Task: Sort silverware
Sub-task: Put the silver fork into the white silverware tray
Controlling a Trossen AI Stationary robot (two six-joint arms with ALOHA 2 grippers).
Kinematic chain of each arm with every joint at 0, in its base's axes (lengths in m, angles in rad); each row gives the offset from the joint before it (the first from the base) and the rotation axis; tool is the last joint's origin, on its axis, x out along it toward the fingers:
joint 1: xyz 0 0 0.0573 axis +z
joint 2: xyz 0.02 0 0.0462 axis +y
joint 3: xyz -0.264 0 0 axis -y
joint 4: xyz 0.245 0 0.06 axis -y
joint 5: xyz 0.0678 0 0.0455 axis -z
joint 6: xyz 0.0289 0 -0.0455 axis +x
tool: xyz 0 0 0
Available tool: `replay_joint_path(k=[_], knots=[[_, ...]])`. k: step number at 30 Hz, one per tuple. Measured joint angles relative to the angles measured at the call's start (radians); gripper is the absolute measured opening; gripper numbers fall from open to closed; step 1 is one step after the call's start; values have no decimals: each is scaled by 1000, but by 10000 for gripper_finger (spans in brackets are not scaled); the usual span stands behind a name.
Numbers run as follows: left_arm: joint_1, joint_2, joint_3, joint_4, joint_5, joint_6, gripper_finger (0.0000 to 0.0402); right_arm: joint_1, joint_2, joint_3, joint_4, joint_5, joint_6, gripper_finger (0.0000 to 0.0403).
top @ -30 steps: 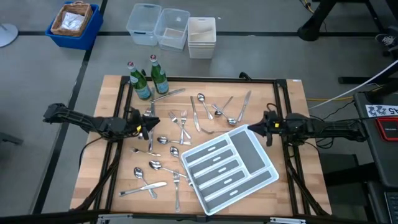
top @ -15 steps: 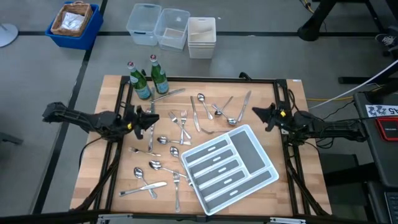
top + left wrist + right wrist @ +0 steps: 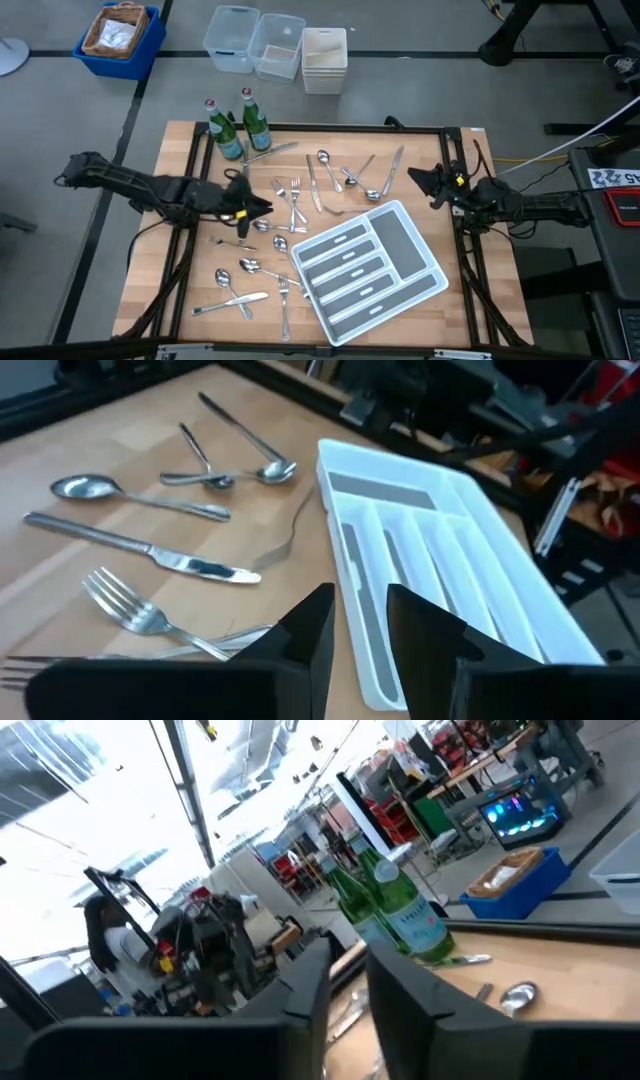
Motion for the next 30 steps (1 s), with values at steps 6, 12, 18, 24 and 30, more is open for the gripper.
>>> replay_joint_path(k=[6, 12, 18, 24, 30], knots=[[58, 141, 36, 12, 1, -143, 131, 0, 52, 0, 143, 46, 5, 115], [165, 284, 118, 4, 64, -269, 152, 0, 116, 59, 176, 52, -2, 119], [272, 452, 268, -153, 232, -338, 153, 0, 203, 202, 36, 90, -59, 120], [335, 615, 403, -352, 316, -384, 153, 0, 290, 369, -209, 234, -82, 120], [346, 748, 451, -387, 365, -425, 153, 0, 356, 496, -375, 305, -109, 120]])
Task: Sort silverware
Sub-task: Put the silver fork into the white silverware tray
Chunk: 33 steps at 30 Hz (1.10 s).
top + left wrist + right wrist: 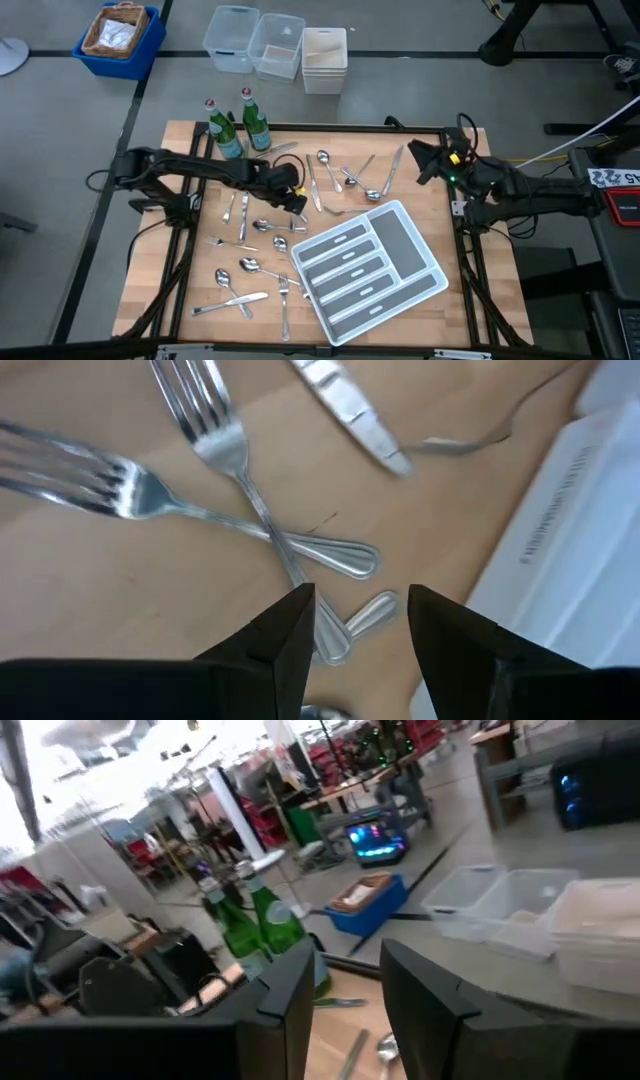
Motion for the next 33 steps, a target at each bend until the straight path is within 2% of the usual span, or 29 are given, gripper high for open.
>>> replay_joint_path(k=[5, 12, 19, 26, 33], knots=[[2, 88, 16, 3, 1, -1, 153, 0, 32, 47, -5, 4, -78, 120], [29, 168, 17, 9, 1, -11, 153, 0, 65, 65, -7, 3, -83, 120], [56, 167, 17, 18, 12, -72, 153, 0, 83, 65, -11, 2, -83, 120], [88, 165, 17, 122, -1, -52, 153, 0, 84, 65, -11, 2, -83, 120], [104, 182, 16, 101, -10, -33, 153, 0, 85, 65, -13, 2, -84, 120]])
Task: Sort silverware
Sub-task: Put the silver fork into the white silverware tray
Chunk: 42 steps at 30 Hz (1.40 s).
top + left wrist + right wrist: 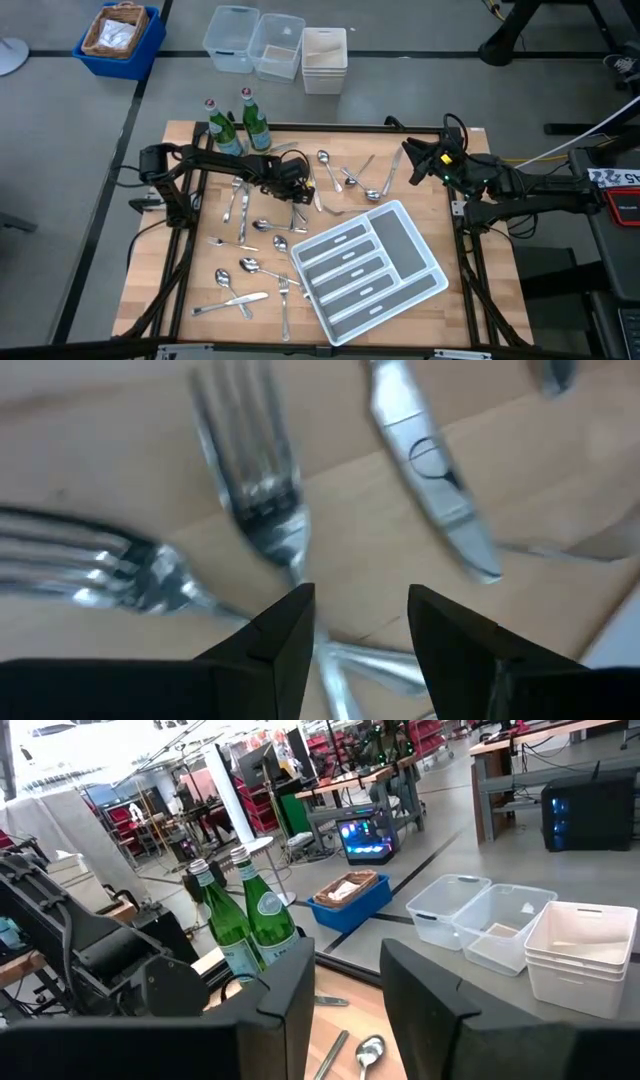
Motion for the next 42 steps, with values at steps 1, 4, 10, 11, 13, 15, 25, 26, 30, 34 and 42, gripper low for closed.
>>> replay_joint_path(k=[1, 4, 10, 11, 13, 15, 25, 26, 30, 34, 42], knots=[[-2, 6, 0, 3, 0, 0, 153, 0, 0, 0, 0, 0, 0, 120], [-8, 25, 0, 12, 0, 0, 153, 0, 0, 0, 1, 0, 0, 120], [-8, 35, 0, 13, -2, -2, 153, 0, 0, 0, 1, 5, 0, 120], [-8, 35, 0, 10, -4, -2, 153, 0, 0, 0, 1, 5, 0, 120], [-8, 37, -1, -2, -4, -14, 153, 0, 0, 0, 1, 5, 0, 120], [-8, 37, -1, -2, -4, -23, 153, 0, 0, 0, 1, 5, 0, 120], [-8, 37, -7, -5, -9, -27, 153, 0, 0, 0, 1, 8, 0, 120], [-8, 37, -7, -6, -12, -27, 153, 0, 0, 0, 1, 8, 0, 120], [-8, 37, -7, -19, -27, -27, 153, 0, 0, 0, 1, 8, 0, 120], [-8, 38, -7, -23, -30, -24, 153, 0, 0, 0, 2, 8, 0, 120], [-9, 71, -3, -21, -24, -27, 148, 0, 0, -1, 2, 7, 0, 120]])
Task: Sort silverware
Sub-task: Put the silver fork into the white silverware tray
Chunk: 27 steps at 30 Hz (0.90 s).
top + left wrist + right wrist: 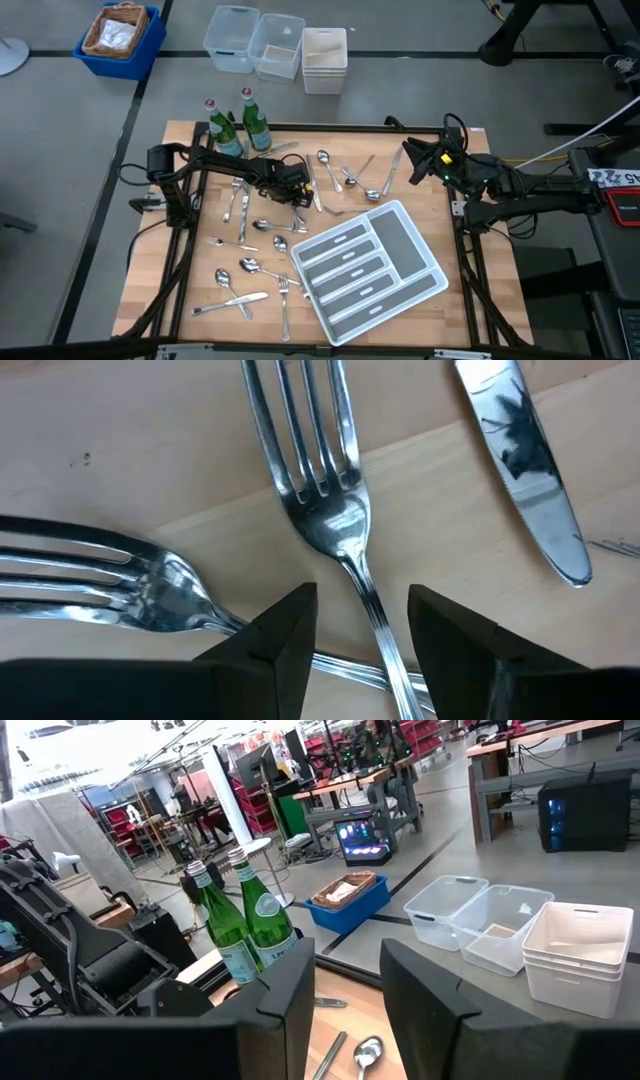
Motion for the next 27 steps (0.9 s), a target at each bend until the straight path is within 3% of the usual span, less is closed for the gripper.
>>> replay_joint_path(k=[17, 27], knots=[[6, 0, -3, -18, -6, -20, 16, 0, 0, 0, 0, 0, 0, 120], [9, -14, 4, -16, 1, 9, 8, 0, 0, 0, 0, 0, 0, 120]])
